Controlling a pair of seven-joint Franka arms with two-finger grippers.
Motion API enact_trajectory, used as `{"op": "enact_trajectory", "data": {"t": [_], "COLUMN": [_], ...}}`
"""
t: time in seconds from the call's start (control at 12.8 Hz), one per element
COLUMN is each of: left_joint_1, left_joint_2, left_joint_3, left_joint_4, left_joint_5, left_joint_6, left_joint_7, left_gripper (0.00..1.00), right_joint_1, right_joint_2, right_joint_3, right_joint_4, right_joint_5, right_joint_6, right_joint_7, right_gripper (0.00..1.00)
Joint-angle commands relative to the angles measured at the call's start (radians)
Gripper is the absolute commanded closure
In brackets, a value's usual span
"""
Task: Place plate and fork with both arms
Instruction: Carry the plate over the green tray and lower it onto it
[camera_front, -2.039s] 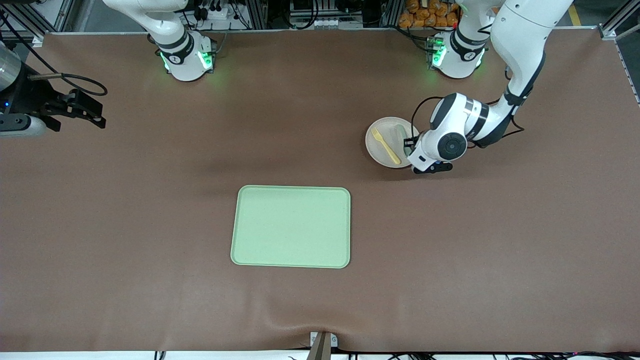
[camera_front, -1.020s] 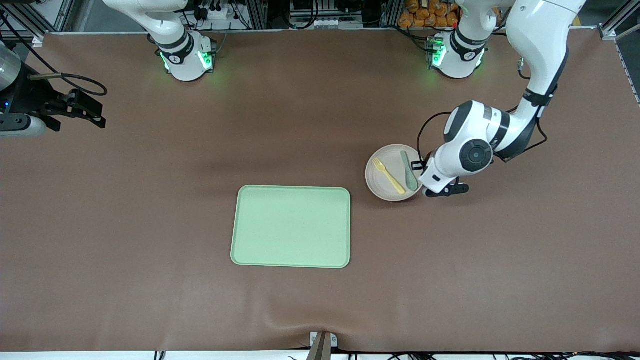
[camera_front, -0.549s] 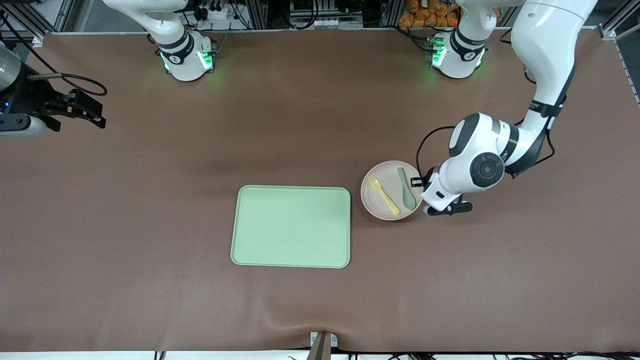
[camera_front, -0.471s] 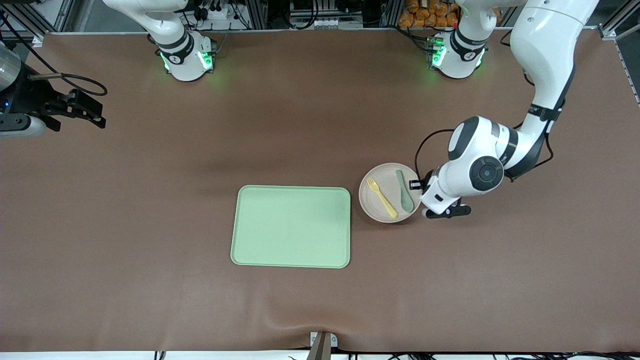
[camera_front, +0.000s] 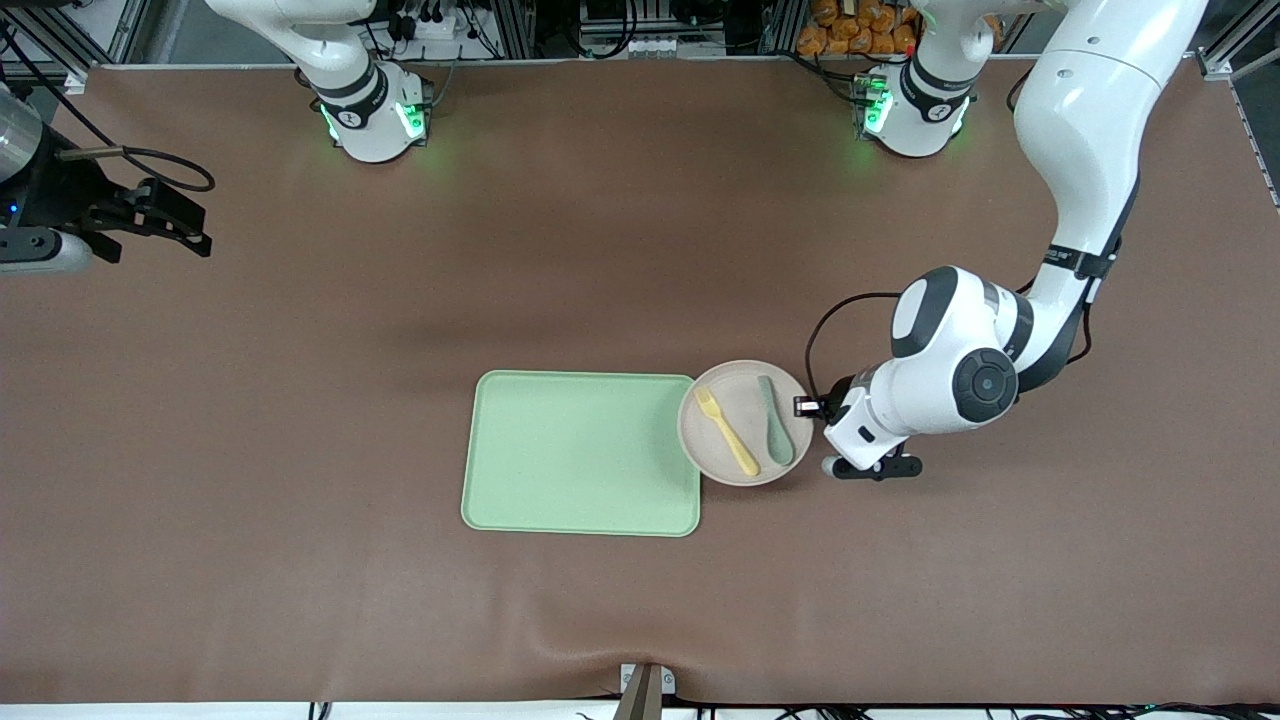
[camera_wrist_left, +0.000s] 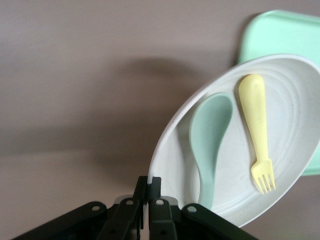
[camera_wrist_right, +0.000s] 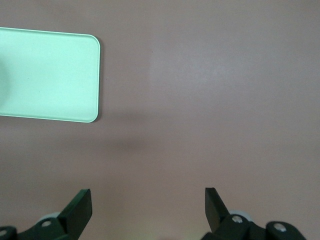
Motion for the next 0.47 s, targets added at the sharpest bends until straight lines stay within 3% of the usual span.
{"op": "enact_trajectory", "data": {"t": [0.0,0.39], "left_joint_1": [-0.071,-0.185], "left_joint_2": [0.071,0.143], "left_joint_3": [-0.010,0.001], "left_joint_4": [0.157,0.193], "left_joint_5": [-0.052,-0.046], "left_joint_6": [-0.038,0.042], "left_joint_7": [0.030,0.061], "left_gripper": [1.00,1.00], "right_joint_1": [-0.002,-0.004], "right_joint_2": [-0.011,-0.008], "right_joint_3": [-0.004,-0.005], "right_joint_4": [-0.002,0.000], "right_joint_5": [0.003,0.003], "right_joint_6": [-0.005,-0.003], "right_joint_7": [-0.007,-0.008], "right_gripper": [0.00,0.00]}}
